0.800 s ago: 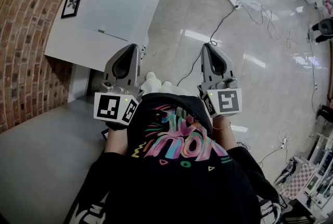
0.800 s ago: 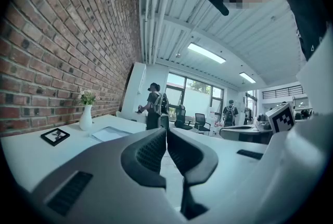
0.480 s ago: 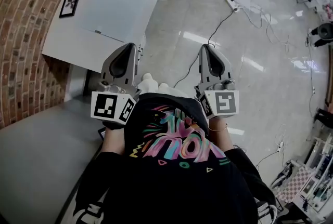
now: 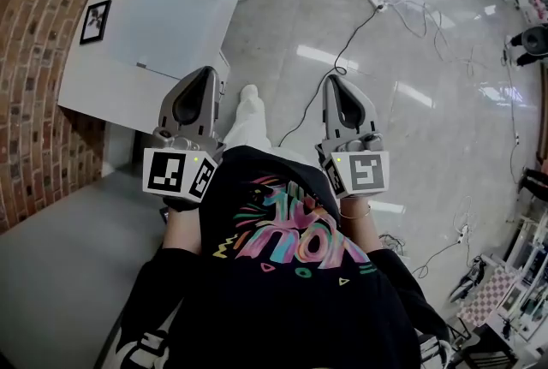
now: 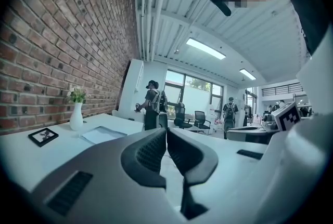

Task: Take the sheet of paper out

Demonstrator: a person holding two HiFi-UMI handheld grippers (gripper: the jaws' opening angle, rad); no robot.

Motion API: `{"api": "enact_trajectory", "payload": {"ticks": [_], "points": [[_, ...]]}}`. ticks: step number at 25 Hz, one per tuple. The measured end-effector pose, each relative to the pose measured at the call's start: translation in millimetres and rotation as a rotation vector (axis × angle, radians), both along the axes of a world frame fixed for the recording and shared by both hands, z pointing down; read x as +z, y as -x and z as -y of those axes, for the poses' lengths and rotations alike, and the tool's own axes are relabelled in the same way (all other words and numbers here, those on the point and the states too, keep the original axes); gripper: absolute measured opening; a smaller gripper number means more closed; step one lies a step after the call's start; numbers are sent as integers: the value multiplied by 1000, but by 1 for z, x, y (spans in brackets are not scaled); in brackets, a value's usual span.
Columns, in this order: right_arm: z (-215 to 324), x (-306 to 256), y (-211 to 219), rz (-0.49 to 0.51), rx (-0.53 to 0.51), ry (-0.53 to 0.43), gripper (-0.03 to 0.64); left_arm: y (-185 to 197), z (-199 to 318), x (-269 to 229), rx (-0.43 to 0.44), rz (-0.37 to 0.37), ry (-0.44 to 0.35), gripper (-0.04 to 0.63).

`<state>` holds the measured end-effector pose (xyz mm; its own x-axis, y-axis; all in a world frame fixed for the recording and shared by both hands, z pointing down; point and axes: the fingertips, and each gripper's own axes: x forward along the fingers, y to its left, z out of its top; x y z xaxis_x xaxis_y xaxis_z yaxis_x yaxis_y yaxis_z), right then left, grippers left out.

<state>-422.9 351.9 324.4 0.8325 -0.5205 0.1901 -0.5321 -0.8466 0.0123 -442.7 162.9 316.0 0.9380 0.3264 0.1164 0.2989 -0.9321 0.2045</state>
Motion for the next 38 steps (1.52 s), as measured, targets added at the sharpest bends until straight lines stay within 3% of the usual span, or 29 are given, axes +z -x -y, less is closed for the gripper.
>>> {"api": "enact_trajectory", "payload": {"ticks": [11, 20, 32, 38], "points": [[15, 0, -147, 2, -9, -37, 17, -156, -3, 14, 33, 20, 21, 26], [78, 5, -295, 24, -126, -42, 17, -295, 39, 20, -23, 31, 40, 26], [139, 33, -385, 88, -265, 16, 17, -351, 108, 30, -203, 32, 67, 26], [175, 45, -444, 78, -388, 19, 17, -371, 144, 40, -365, 29, 58, 26]]}}
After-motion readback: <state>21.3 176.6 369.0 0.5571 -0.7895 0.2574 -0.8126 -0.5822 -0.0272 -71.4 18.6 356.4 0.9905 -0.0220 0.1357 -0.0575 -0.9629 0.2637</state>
